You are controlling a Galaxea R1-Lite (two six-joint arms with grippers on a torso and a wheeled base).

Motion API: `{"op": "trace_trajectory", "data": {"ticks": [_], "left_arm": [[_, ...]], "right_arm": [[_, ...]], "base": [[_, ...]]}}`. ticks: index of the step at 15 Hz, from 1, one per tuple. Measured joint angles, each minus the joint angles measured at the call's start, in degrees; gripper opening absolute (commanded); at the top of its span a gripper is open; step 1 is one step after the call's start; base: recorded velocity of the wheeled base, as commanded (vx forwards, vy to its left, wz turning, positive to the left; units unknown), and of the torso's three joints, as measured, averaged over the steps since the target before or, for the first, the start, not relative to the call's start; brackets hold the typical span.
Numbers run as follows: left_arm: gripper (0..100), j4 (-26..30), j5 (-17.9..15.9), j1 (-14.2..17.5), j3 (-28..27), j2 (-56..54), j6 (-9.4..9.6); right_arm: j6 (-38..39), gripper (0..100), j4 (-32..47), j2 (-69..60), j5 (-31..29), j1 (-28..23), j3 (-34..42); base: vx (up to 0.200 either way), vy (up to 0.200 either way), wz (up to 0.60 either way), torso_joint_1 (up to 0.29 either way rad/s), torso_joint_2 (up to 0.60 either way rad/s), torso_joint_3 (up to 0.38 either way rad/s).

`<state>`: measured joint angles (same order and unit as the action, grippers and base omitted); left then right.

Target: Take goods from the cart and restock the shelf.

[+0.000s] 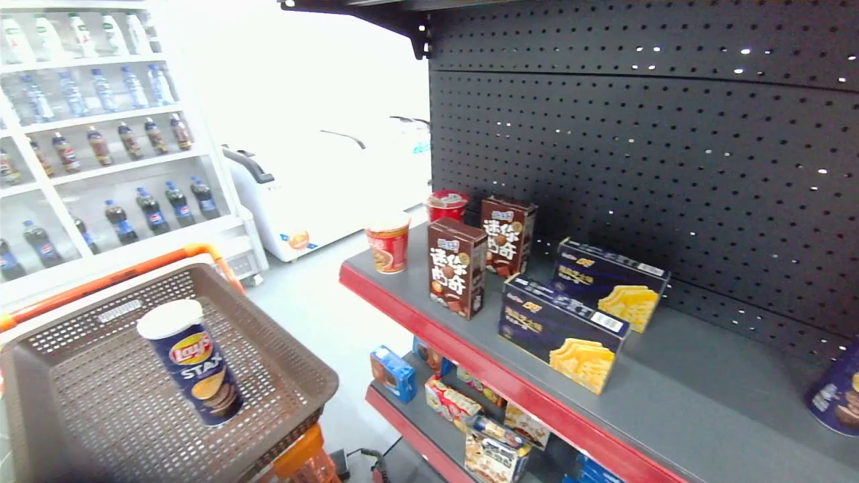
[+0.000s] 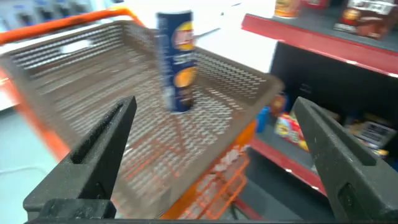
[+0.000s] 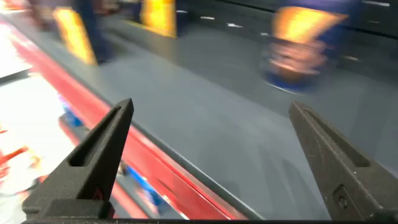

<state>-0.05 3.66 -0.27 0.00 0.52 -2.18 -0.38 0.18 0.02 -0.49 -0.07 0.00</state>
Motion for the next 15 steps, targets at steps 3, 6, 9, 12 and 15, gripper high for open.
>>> {"op": "trace_trajectory", "data": {"ticks": [3, 6, 9, 12, 15], "left_arm": [[100, -0.02, 0.01, 0.00, 0.00, 0.00, 0.00], [100, -0.05, 0.01, 0.02, 0.00, 0.00, 0.02], [100, 0.51, -0.13, -0.02, -0.10, 0.13, 0.30], [100, 0.27, -6.99, -0.28, -0.16, 0.32, 7.86], [100, 1.11, -6.99, -0.44, -4.46, 3.06, 8.61]], "right_arm": [[0.13, 100, -0.02, 0.00, -0.02, -0.02, 0.00], [0.13, 100, 0.00, 0.00, -0.05, -0.02, 0.00], [0.13, 100, -0.02, 0.00, -0.02, -0.04, 0.00], [0.13, 100, -0.02, 0.00, -0.05, -0.02, 0.00], [0.16, 100, 0.00, 0.00, -0.05, 0.00, 0.00]], "base": [[0.000, 0.000, 0.20, 0.002, 0.00, -0.001], [0.000, 0.000, 0.00, 0.000, 0.00, 0.000], [0.000, 0.000, 0.00, 0.000, 0.00, 0.000], [0.000, 0.000, 0.00, 0.000, 0.00, 0.000], [0.000, 0.000, 0.00, 0.000, 0.00, 0.000]]}}
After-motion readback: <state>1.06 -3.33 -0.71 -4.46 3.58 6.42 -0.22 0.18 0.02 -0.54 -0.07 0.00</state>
